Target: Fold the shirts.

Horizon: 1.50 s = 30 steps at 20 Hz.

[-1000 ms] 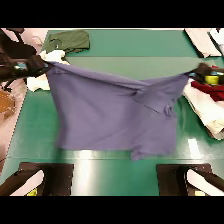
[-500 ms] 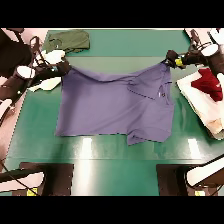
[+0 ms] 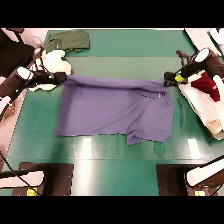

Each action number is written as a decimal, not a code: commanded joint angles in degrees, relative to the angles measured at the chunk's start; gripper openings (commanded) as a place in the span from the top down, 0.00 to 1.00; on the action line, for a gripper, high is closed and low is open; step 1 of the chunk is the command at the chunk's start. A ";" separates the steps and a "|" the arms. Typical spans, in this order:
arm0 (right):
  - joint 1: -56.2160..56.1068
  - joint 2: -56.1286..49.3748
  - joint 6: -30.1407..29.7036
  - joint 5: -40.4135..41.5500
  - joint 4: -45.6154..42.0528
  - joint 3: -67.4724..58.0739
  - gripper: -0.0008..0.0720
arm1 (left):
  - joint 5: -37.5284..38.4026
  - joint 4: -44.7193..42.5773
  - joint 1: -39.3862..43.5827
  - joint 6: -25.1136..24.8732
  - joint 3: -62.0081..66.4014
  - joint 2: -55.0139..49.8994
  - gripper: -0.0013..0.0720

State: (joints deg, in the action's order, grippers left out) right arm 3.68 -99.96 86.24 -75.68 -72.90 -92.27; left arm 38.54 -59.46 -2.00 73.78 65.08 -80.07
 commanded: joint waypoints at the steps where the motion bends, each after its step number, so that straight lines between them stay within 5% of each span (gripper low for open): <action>1: -1.22 2.03 -0.07 -1.57 -2.71 7.34 0.96 | 8.74 -8.90 0.00 2.95 -1.09 -0.09 0.95; 6: -1.20 2.16 0.26 -1.81 -1.90 9.07 0.95 | 12.22 -17.35 0.00 6.38 -2.51 -0.15 0.95; 7: -0.79 2.21 0.46 -2.95 -1.66 7.72 0.79 | 12.61 -18.47 -0.02 7.41 -2.54 -0.15 0.66; 8: -0.26 2.84 0.81 -4.22 -1.66 6.36 0.57 | 13.14 -19.26 -0.02 8.79 -2.51 -0.15 0.19; 9: 0.66 4.48 0.76 -4.81 -1.66 5.35 0.51 | 14.45 -20.37 -0.20 10.97 -2.45 -0.07 0.06; 11: 3.48 9.49 0.68 -5.66 -0.96 5.14 0.51 | 18.86 -21.14 -1.29 11.47 -1.36 0.39 0.09; 12: 5.44 12.41 -0.22 -7.04 1.79 5.81 0.51 | 21.14 -21.09 -2.29 11.26 -0.79 1.03 0.18; 15: 12.76 21.38 -5.07 -8.07 15.19 15.69 0.51 | 33.88 -20.72 -6.69 8.09 -0.74 3.78 0.21; 17: 18.27 25.55 -9.05 -7.28 22.75 25.38 0.35 | 41.42 -14.36 -10.54 4.81 -2.75 3.85 0.21; 19: 24.11 27.74 -14.27 -9.14 31.43 34.82 0.30 | 45.27 -4.55 -14.88 0.39 -6.67 3.85 0.21; 24: 34.27 31.21 -20.94 -10.58 35.65 50.42 0.27 | 45.90 -3.30 -20.00 -0.37 -16.20 3.96 0.21; 30: 36.92 36.24 -22.25 -10.32 33.81 53.42 0.27 | 40.76 -6.58 -20.00 -0.31 -21.33 3.96 0.21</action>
State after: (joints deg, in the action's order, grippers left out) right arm 39.13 -66.00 65.25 -85.82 -38.68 -40.51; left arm 81.19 -64.14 -21.69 73.73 45.69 -76.14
